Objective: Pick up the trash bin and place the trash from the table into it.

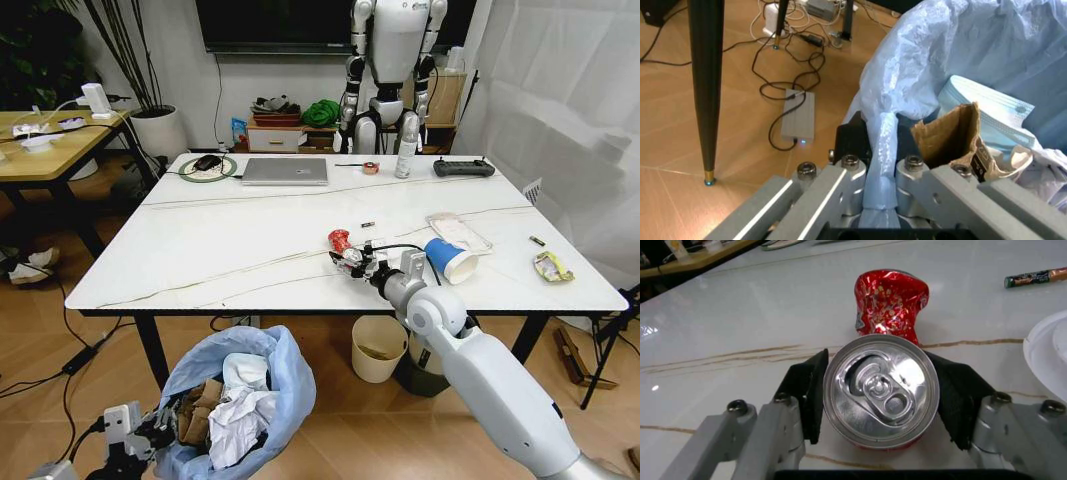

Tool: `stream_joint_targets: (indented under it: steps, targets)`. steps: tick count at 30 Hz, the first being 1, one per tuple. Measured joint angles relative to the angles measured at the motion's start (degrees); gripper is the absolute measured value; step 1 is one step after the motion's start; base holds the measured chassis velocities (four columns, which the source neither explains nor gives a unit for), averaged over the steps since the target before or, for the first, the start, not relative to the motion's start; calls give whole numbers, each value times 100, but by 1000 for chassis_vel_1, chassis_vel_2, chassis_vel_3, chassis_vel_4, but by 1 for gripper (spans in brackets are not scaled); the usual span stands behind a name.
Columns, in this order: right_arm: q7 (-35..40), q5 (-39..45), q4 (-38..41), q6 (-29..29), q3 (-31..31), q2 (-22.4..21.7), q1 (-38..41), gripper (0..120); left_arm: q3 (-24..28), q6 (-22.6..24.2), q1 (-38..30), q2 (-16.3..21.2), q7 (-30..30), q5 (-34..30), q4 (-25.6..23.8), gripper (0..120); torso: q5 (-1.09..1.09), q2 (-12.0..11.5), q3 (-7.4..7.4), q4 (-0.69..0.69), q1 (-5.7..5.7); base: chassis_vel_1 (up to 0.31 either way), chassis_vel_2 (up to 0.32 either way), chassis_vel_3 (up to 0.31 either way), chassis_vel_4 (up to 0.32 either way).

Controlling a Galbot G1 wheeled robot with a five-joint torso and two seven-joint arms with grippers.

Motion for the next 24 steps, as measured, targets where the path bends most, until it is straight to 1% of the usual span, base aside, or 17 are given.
stream_joint_targets:
  steps: [2, 13, 17, 20, 23, 24]
  targets:
    - [-9, -16, 17, 6, 4, -38, -27, 45, 0, 1, -2, 7, -2, -4, 0, 0, 0, 0, 0, 0, 0, 0, 0, 0, 0]
    - [-34, -18, 257, 18, 76, -202, -187, 44, 35, 14, -44, 68, -12, -20, 11, 0, 0, 0, 0, 0, -1, 0, 0, 0, 0]
    - [-41, 160, 482, 86, 90, -312, -223, 44, 42, 16, -43, 95, -18, -44, 14, 0, 0, 0, 0, 0, -1, 0, 0, 0, 0]
    - [-95, 505, 788, 213, 90, -468, -228, 44, 40, 25, -44, 153, -30, -110, 0, 0, 0, 0, 0, -1, -1, 0, 0, 0, 0]
    - [-140, 1019, 1292, 351, 20, -657, -227, 44, 9, 38, -32, 219, -38, -191, -44, 0, 0, 0, 0, -1, 0, 0, 0, 0, 0]
    - [-140, 1019, 1292, 351, 20, -657, -227, 44, 9, 38, -32, 219, -38, -191, -44, 0, 0, 0, 0, -1, 0, 0, 0, 0, 0]
